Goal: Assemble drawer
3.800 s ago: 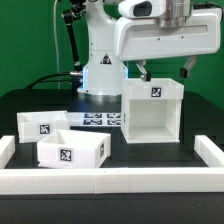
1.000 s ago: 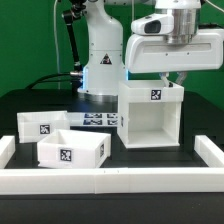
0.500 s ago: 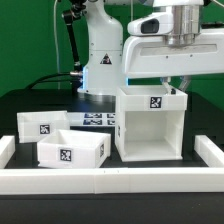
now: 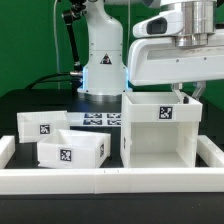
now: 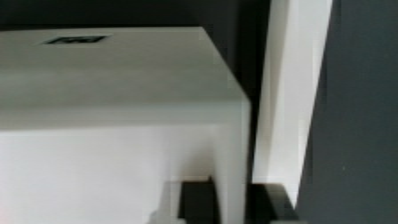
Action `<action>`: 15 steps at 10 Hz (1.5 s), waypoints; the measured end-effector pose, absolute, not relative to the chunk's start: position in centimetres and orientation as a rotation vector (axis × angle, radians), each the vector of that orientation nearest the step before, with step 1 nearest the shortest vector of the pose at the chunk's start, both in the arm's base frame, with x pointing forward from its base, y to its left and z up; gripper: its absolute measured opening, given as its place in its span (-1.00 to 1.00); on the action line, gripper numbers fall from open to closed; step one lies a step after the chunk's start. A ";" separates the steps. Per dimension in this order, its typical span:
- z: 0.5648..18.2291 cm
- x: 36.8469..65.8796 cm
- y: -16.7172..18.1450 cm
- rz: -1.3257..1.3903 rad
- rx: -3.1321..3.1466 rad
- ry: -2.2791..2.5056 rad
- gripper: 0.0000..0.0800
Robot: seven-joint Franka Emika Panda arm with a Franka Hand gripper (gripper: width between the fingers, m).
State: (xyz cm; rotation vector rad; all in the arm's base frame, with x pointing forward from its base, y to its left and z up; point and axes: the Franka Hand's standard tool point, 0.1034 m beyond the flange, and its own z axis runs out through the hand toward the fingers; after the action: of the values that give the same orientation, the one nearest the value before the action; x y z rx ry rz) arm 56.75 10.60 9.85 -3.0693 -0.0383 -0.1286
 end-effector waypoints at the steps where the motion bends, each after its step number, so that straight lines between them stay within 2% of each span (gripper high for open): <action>1: 9.9 56.8 10.6 -0.134 -3.069 -0.032 -0.91; 6: 10.0 56.9 11.0 -0.131 -3.040 0.272 -0.91; 11: 9.8 57.1 11.9 -0.105 -2.847 1.004 -0.90; 15: 10.0 57.4 11.5 -0.085 -2.710 1.273 -0.90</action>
Offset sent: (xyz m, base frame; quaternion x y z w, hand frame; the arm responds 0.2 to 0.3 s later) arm 0.0000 0.0000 0.0000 0.0000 0.0000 0.1938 0.9810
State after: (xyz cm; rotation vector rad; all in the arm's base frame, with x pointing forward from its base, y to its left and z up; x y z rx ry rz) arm 57.43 11.45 10.02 -2.7104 1.2729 -0.0850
